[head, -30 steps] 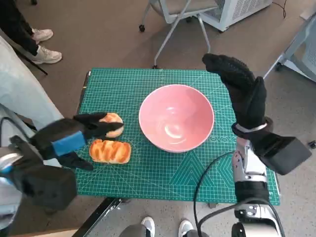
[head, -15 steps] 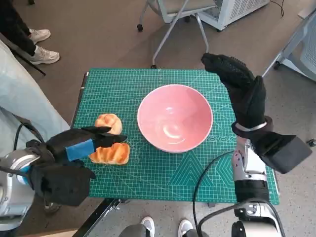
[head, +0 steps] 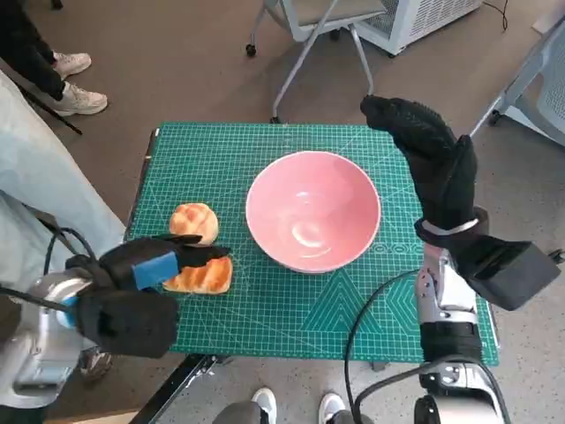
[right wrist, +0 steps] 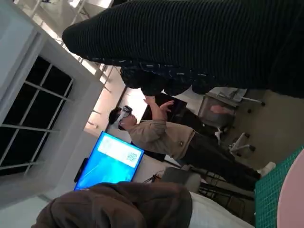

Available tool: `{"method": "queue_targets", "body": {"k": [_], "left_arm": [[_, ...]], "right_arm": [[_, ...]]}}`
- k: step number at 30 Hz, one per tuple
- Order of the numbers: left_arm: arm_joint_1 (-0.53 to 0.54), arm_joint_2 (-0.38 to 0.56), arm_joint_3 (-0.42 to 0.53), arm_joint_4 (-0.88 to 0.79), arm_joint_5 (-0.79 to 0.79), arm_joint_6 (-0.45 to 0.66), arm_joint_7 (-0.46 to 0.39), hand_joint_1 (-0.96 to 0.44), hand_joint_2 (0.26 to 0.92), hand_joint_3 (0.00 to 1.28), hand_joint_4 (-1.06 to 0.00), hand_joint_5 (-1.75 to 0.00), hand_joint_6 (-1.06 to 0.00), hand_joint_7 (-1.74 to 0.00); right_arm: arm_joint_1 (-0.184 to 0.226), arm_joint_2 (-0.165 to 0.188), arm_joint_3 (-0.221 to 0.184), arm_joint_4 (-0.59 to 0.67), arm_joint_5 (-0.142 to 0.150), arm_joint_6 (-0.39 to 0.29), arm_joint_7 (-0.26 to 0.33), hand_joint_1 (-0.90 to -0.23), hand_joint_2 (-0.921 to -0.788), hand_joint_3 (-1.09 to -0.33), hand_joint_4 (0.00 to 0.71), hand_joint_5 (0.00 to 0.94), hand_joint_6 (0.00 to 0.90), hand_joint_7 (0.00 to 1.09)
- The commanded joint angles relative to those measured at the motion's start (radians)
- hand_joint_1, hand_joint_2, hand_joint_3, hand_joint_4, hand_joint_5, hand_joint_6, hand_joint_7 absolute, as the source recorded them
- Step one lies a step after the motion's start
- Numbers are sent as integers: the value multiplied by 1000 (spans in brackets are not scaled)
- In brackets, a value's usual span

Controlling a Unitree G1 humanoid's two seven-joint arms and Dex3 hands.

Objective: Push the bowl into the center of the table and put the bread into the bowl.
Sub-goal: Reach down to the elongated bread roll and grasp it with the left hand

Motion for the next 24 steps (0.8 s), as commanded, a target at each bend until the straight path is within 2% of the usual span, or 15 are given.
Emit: {"method": "queue_targets", "body": {"k": [1, 14, 24], "left_arm": [[-17, -9, -24, 27, 29, -25, 23, 59, 652, 1, -241, -5, -354, -7], [-53, -34, -69, 118, 63, -52, 49, 45, 655, 2, -287, -12, -381, -11], [-110, -65, -129, 254, 118, -85, 91, 58, 685, 18, -344, -16, -398, -8]], "right_arm": [[17, -3, -5, 8, 10, 14, 12, -669, -921, -763, 181, 0, 2, 601], [18, -1, -5, 10, 22, 19, 22, -667, -921, -762, 180, 0, 0, 605], [18, 2, -7, 10, 33, 27, 33, -668, -921, -759, 180, 0, -1, 605]]}}
